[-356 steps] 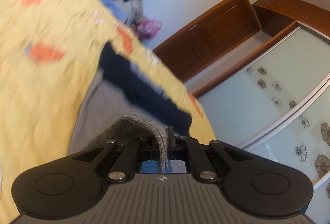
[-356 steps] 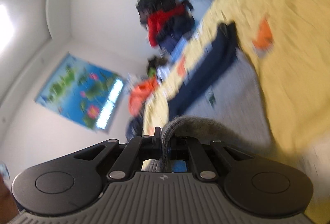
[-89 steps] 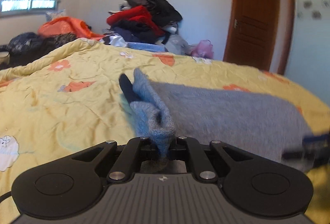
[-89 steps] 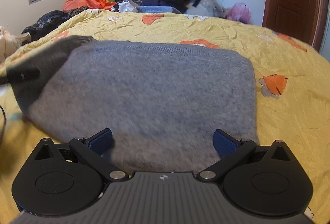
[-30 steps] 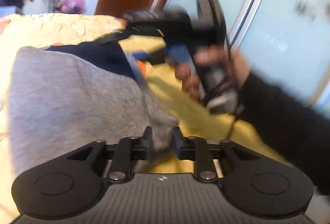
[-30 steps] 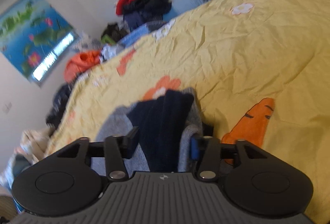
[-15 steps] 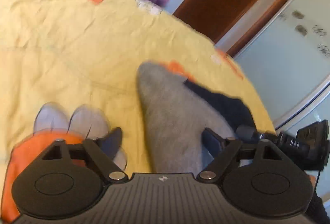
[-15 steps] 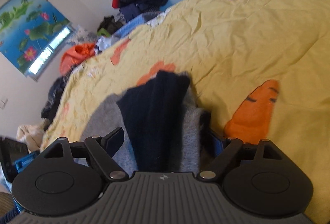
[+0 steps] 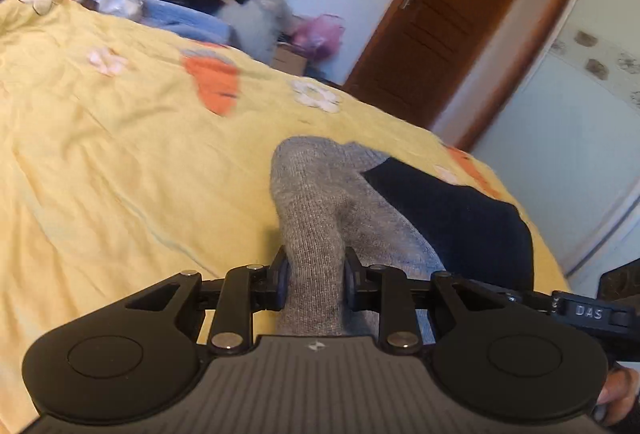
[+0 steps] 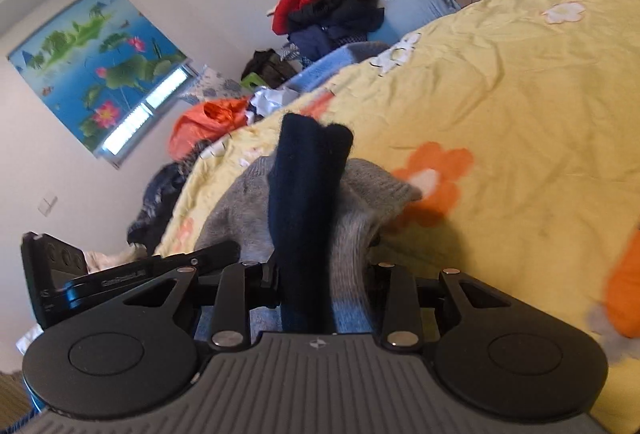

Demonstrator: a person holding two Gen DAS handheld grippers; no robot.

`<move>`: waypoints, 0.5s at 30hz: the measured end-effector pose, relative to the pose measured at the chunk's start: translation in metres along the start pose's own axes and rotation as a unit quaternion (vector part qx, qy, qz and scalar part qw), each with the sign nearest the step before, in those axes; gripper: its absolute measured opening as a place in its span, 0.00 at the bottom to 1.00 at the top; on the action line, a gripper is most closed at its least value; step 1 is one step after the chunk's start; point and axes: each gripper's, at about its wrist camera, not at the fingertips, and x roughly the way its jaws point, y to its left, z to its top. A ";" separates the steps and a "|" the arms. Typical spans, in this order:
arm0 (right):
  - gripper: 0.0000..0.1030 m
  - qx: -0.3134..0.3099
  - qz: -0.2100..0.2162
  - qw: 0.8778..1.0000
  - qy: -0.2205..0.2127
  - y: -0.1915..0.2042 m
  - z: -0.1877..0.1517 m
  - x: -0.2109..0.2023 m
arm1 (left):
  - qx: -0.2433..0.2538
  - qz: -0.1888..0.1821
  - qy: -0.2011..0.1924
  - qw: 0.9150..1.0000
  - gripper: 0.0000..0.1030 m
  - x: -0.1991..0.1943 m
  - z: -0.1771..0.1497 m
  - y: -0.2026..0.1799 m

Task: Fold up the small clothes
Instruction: 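Lift the hem with both tools and fold it toward the collar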

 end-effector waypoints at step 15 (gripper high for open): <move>0.66 0.039 -0.021 0.997 0.059 -0.015 -0.070 -0.067 | -0.124 -0.135 0.073 0.980 0.67 -0.064 -0.108 0.051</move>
